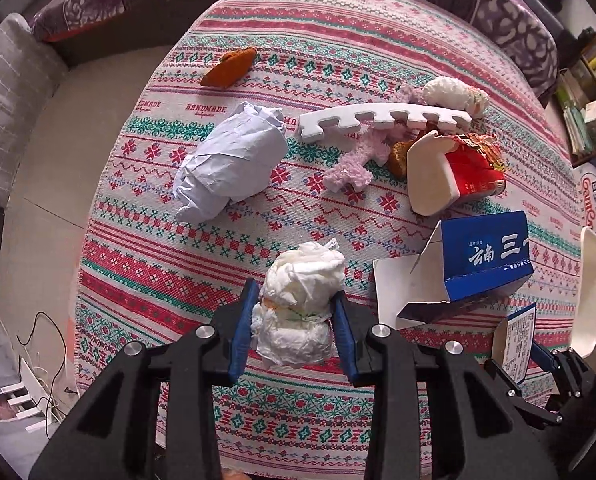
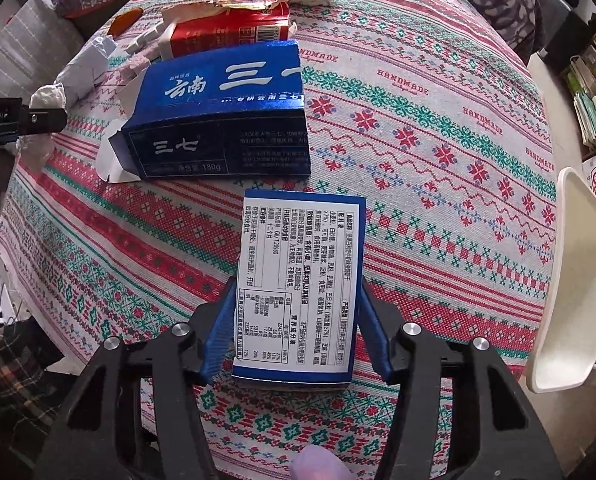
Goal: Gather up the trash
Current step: 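Grasp the tissue ball with the left tool while the right tool grasps the blue box flap, then carry both items over the cream bin and open both tools to drop them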
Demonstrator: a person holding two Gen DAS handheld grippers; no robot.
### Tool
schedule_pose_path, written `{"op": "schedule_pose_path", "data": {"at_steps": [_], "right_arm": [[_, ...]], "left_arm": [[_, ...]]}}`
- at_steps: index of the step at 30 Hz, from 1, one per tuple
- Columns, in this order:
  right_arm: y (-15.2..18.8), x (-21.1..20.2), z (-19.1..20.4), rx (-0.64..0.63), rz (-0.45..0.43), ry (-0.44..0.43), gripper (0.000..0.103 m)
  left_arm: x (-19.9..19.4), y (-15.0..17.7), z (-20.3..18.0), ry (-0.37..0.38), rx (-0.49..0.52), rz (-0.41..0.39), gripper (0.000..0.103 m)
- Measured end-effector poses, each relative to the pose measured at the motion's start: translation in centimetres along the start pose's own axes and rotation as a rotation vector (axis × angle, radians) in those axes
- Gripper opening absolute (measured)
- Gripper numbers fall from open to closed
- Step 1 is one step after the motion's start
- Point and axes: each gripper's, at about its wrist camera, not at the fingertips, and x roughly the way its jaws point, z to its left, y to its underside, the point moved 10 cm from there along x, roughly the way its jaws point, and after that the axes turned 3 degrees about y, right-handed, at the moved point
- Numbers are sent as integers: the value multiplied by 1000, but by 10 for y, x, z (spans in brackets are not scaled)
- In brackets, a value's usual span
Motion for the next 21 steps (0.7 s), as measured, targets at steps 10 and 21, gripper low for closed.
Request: {"op": "schedule_pose_path", "data": {"at_steps": [10,21], "right_arm": [[-33,-43,-21,47,-108,-25,53],[-58,-92,-72,216,-309,3,53]], "left_arm": [[-10,-7,-24,34,-19,-55,36],[-45,-28,-43,5,-60,-228,36]]}}
